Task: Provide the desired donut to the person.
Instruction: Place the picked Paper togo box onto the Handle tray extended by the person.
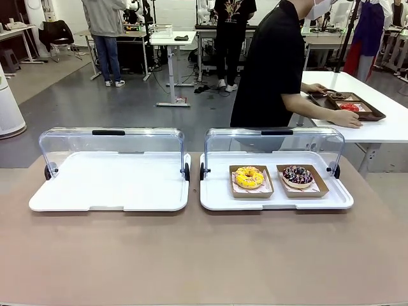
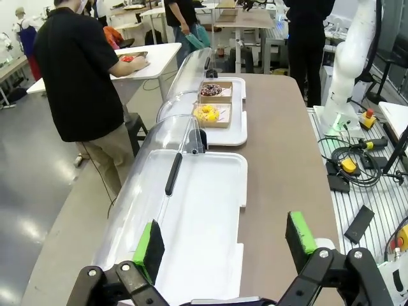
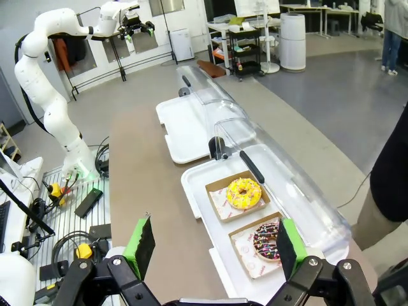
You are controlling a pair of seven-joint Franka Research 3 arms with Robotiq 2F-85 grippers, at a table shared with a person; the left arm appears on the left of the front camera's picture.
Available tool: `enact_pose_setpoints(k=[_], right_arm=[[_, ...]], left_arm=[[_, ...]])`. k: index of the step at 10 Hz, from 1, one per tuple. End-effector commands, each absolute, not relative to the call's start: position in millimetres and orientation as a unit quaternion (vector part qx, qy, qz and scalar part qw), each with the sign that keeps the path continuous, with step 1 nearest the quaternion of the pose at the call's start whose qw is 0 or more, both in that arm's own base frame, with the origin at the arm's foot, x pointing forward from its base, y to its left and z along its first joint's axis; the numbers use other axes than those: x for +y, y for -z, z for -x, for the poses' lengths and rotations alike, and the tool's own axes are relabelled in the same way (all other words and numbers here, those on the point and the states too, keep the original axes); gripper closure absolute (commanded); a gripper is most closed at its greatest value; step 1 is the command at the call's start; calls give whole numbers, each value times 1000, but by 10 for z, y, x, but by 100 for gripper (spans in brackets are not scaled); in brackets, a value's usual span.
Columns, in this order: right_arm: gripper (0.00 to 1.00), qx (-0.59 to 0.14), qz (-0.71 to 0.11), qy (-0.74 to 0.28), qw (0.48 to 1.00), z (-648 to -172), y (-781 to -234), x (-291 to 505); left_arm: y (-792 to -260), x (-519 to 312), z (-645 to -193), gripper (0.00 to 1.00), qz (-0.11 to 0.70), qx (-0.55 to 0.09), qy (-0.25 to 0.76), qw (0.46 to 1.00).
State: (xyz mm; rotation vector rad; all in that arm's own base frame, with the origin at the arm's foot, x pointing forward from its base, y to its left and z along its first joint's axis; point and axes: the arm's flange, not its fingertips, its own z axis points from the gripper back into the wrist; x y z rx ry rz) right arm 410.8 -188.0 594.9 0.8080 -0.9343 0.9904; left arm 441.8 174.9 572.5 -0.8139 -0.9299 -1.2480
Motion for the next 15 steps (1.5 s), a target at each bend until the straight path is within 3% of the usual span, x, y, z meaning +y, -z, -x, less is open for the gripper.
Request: enact_pose_setpoints(k=[1,15], right_arm=[[0,-423,-365,-445,700,-4102,-5942,-1863],[0,-423,-365,-445,700,-4102,-5942,-1863]], left_arm=[[-5717,1740,-4413,0,358,-407,547,638],[-5717,1740,-4413,0,358,-407,547,638]])
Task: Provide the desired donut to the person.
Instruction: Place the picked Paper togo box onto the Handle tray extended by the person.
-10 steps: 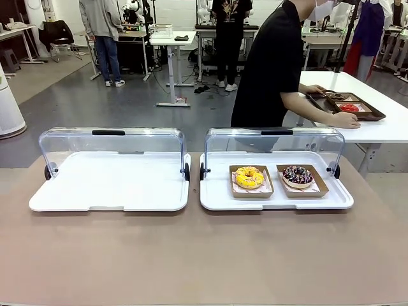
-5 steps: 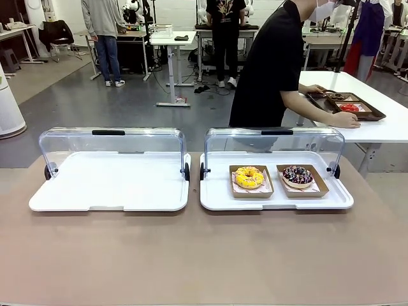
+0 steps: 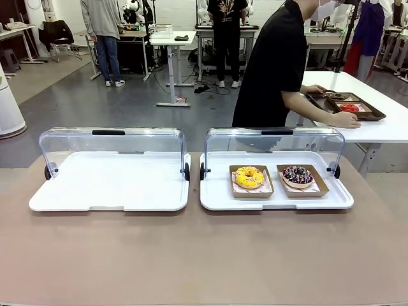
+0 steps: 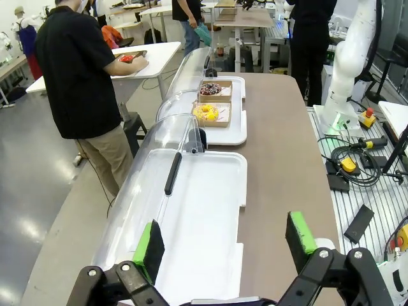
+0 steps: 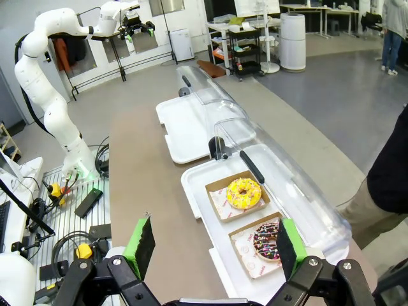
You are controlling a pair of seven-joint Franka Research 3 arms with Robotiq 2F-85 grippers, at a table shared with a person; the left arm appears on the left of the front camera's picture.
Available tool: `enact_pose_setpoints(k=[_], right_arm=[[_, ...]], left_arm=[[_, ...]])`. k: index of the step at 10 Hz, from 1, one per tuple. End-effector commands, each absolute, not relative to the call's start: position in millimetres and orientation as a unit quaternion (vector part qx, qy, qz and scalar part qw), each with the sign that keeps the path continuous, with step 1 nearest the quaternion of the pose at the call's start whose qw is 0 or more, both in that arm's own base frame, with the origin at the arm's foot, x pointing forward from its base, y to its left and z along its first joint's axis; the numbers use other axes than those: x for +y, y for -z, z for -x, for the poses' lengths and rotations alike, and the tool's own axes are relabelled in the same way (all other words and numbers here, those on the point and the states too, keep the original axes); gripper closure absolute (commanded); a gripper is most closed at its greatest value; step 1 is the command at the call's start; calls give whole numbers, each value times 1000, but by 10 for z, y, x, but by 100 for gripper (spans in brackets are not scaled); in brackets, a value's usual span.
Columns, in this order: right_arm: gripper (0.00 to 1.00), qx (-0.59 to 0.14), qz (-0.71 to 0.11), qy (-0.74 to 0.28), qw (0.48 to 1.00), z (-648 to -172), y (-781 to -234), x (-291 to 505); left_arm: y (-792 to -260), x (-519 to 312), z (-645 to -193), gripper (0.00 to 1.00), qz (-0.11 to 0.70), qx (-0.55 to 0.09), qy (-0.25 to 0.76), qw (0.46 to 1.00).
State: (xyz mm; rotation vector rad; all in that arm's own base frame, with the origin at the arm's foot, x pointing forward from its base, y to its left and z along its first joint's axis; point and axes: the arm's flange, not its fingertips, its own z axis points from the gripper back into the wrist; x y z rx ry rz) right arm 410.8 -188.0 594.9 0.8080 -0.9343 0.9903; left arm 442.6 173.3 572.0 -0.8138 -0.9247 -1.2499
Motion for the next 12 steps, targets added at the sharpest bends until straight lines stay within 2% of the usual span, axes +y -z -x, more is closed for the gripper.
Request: enact_pose_setpoints(k=[1,12], right_arm=[[0,-423,-365,-445,700,-4102,-5942,-1863],[0,-423,-365,-445,700,-4102,-5942,-1863]], left_arm=[[-5717,1740,-4413,0,358,-407,547,638],[-5717,1740,-4413,0,358,-407,547,638]])
